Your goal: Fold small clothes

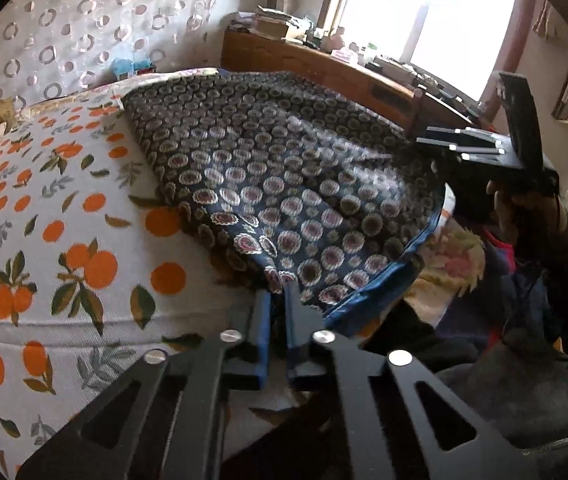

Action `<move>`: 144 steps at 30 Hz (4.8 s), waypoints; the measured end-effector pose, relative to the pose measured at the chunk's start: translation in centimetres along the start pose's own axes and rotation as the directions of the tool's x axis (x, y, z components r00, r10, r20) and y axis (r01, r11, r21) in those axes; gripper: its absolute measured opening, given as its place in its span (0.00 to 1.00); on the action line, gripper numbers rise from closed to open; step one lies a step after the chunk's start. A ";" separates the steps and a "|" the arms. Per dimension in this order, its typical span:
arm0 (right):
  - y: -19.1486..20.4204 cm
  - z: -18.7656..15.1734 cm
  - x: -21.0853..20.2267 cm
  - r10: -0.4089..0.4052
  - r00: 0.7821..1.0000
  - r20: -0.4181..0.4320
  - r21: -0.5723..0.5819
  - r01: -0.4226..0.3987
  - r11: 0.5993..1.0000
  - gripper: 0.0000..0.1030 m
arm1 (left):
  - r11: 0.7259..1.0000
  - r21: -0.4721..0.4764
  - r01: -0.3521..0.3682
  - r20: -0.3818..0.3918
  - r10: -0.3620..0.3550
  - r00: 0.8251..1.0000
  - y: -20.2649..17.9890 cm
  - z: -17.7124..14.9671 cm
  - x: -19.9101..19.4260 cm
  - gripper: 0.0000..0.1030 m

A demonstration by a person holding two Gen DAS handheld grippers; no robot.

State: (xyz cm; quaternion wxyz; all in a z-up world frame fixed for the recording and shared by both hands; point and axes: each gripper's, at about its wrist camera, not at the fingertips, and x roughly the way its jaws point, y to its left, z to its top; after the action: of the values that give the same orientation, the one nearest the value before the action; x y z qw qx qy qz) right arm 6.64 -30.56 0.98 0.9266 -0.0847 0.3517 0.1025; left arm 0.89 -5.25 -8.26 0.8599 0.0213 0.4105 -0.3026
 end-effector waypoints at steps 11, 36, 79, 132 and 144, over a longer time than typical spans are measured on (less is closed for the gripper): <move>4.1 0.6 -3.8 0.172 0.984 0.040 -0.093 -0.168 0.981 0.62 | 1.000 0.029 0.010 0.217 -0.016 0.976 -1.2 7.3 -3.5 0.03; 2.5 1.8 0.3 0.117 0.992 -0.052 -0.196 -0.125 0.973 0.05 | 0.995 -0.065 -0.080 0.285 0.096 0.954 2.4 10.7 -2.8 0.03; -1.2 17.2 17.6 0.017 0.999 0.029 -0.082 -0.015 0.997 0.51 | 0.966 -0.106 -0.235 0.037 0.240 0.970 14.8 17.9 7.5 0.68; -3.8 15.1 12.0 0.245 0.958 0.147 -0.014 -0.246 0.969 0.10 | 0.975 -0.053 -0.214 0.116 0.219 0.969 14.2 20.3 3.2 0.06; 4.9 21.2 11.8 0.363 0.901 0.238 -0.259 -0.301 0.918 0.10 | 0.927 -0.187 -0.325 0.287 0.368 0.885 19.3 16.2 -9.0 0.06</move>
State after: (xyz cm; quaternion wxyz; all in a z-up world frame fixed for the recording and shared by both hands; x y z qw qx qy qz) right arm 27.55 -19.44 8.30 0.9209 -0.1081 0.2126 0.3084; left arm 18.15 10.42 4.87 0.9542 -0.0123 0.2759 -0.1152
